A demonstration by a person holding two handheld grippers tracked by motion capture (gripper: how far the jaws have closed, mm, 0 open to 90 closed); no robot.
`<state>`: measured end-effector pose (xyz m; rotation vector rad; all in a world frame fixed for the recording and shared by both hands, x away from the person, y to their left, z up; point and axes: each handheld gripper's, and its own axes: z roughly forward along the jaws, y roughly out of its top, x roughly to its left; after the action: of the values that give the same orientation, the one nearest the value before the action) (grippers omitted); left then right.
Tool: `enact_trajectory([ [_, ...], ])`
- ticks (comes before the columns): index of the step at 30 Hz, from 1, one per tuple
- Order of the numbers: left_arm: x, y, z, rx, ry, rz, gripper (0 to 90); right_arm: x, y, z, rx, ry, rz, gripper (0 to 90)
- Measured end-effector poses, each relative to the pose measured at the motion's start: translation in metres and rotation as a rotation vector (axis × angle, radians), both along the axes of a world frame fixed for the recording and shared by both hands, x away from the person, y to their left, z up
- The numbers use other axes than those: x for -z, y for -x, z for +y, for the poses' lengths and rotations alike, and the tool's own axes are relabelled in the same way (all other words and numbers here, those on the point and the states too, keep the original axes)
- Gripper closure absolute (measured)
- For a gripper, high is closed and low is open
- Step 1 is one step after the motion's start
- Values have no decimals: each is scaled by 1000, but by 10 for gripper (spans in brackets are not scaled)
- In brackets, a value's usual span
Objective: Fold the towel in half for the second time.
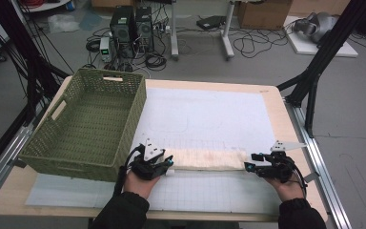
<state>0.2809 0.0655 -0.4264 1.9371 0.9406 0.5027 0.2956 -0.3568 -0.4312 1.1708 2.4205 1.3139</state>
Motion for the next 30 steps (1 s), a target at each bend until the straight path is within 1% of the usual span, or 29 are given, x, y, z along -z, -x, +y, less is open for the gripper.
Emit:
enact_trajectory([
  [2, -3, -3, -3, 15, -14, -2, 606, 0, 3, -1, 2, 10, -4, 394],
  [4, -6, -7, -6, 37, -19, -5, 594, 0, 4, -2, 7, 6, -2, 383],
  [6, -9, -10, -9, 60, -29, -6, 589, -2, 6, -3, 10, 2, -11, 371],
  [9, -11, -14, -15, 80, -34, -8, 580, -5, 8, -3, 13, -9, -23, 344],
  [11, -11, -16, -20, 92, -40, -5, 574, -5, 10, -3, 13, -8, -31, 333],
  [16, -8, -21, -28, 125, -32, 16, 561, -3, 13, -4, 11, 3, -26, 313],
  [19, -8, -22, -32, 148, -41, 14, 555, -4, 15, -6, 21, 4, -32, 303],
  [22, -9, -24, -36, 169, -39, 15, 550, -4, 15, -7, 23, -1, -34, 300],
  [25, -10, -25, -40, 184, -35, 16, 549, -5, 16, -7, 20, 4, -37, 296],
  [30, -11, -28, -46, 200, -46, 21, 549, -5, 16, -6, 15, 4, -44, 295],
])
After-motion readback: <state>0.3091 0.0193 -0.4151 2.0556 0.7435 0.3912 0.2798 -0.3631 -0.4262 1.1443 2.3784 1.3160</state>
